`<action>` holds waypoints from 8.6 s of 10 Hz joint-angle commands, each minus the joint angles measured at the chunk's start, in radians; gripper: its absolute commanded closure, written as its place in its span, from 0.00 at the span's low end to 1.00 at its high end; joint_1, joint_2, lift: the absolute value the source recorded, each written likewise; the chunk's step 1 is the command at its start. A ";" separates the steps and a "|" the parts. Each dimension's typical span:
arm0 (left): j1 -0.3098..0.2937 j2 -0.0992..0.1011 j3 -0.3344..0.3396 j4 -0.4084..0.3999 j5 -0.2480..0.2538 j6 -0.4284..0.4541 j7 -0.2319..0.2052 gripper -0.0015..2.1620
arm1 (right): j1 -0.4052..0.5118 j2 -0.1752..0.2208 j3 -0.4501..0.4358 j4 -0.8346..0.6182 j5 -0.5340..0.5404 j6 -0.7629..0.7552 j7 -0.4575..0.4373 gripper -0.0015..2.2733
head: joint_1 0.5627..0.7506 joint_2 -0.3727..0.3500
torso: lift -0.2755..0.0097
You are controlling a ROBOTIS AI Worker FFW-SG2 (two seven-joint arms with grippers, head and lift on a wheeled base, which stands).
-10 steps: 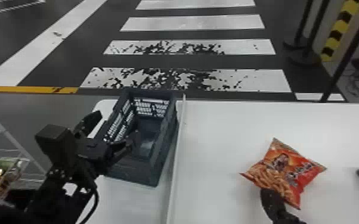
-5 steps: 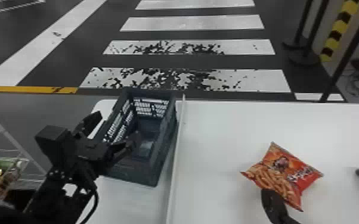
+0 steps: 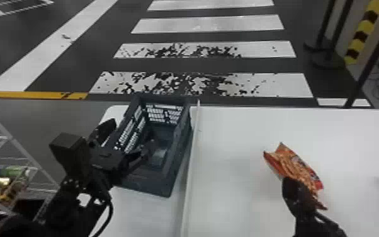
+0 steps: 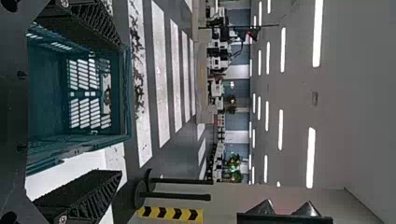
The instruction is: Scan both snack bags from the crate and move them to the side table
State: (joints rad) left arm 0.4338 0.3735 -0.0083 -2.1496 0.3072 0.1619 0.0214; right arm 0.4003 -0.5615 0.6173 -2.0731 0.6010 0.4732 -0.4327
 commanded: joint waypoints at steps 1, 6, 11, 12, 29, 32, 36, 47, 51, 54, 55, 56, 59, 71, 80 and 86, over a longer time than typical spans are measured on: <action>-0.003 -0.004 -0.010 -0.001 -0.005 0.000 0.000 0.03 | 0.005 0.080 -0.108 -0.056 -0.168 -0.044 0.015 0.99 | 0.70 0.69 | 0.63; 0.008 -0.002 -0.010 -0.003 -0.011 -0.003 0.000 0.03 | 0.057 0.316 -0.462 -0.099 -0.696 -0.152 0.020 0.99 | 0.70 0.56 | 0.63; -0.003 0.005 -0.018 0.011 -0.013 -0.021 -0.001 0.03 | 0.164 0.410 -0.735 -0.033 -1.224 -0.370 -0.021 0.99 | 0.70 0.33 | 0.63; -0.003 0.007 -0.018 0.016 -0.011 -0.025 -0.001 0.03 | 0.192 0.411 -0.739 -0.030 -1.259 -0.400 -0.028 0.99 | 0.70 0.31 | 0.63; -0.055 0.054 -0.075 0.113 0.016 -0.113 -0.012 0.03 | 0.223 0.543 -0.596 0.077 -1.371 -0.557 -0.078 0.84 | 0.70 0.36 | 0.63; -0.067 0.058 -0.075 0.120 0.029 -0.126 -0.011 0.03 | 0.269 0.532 -0.558 0.042 -1.279 -0.480 -0.133 0.00 | 0.70 0.36 | 0.63; -0.079 0.050 -0.094 0.148 0.033 -0.156 -0.012 0.03 | 0.330 0.448 -0.384 -0.079 -0.922 -0.431 -0.239 0.02 | 0.70 0.44 | 0.63; -0.037 0.002 -0.088 0.145 -0.030 -0.178 -0.009 0.03 | 0.071 0.265 -0.722 0.079 -0.773 -0.060 0.652 0.99 | 0.70 0.44 | 0.63; -0.023 -0.013 -0.076 0.132 -0.042 -0.184 -0.006 0.03 | 0.028 0.187 -0.706 0.137 -0.800 -0.038 0.761 0.99 | 0.70 0.40 | 0.63; -0.040 -0.021 -0.087 0.139 -0.046 -0.181 -0.006 0.03 | 0.052 0.146 -0.692 0.153 -0.817 -0.029 0.784 0.99 | 0.70 0.41 | 0.63; -0.043 -0.021 -0.091 0.139 -0.048 -0.181 -0.005 0.03 | 0.040 0.150 -0.677 0.180 -0.820 -0.032 0.779 0.99 | 0.70 0.40 | 0.63; -0.044 -0.019 -0.093 0.139 -0.048 -0.181 -0.003 0.03 | 0.028 0.158 -0.666 0.211 -0.820 -0.035 0.762 0.99 | 0.70 0.40 | 0.63; -0.047 -0.008 -0.093 0.143 -0.042 -0.181 0.000 0.03 | -0.044 0.210 -0.648 0.297 -0.823 -0.020 0.661 0.99 | 0.70 0.39 | 0.63; -0.070 -0.004 -0.098 0.180 -0.027 -0.212 0.002 0.03 | -0.109 0.388 -0.847 0.284 -0.931 0.149 0.394 0.99 | 0.70 0.25 | 0.63; -0.072 0.008 -0.101 0.171 -0.023 -0.218 0.000 0.03 | 0.035 0.339 -0.996 -0.030 -0.935 0.167 0.557 0.02 | 0.70 0.23 | 0.63; -0.107 0.035 -0.098 0.221 0.016 -0.218 0.003 0.03 | -0.044 0.250 -1.036 0.323 -0.876 0.005 0.706 0.03 | 0.70 0.13 | 0.63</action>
State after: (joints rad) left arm 0.3344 0.4039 -0.1032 -1.9364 0.3225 -0.0558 0.0245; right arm 0.3751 -0.3028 -0.4212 -1.7846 -0.2750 0.4784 0.2736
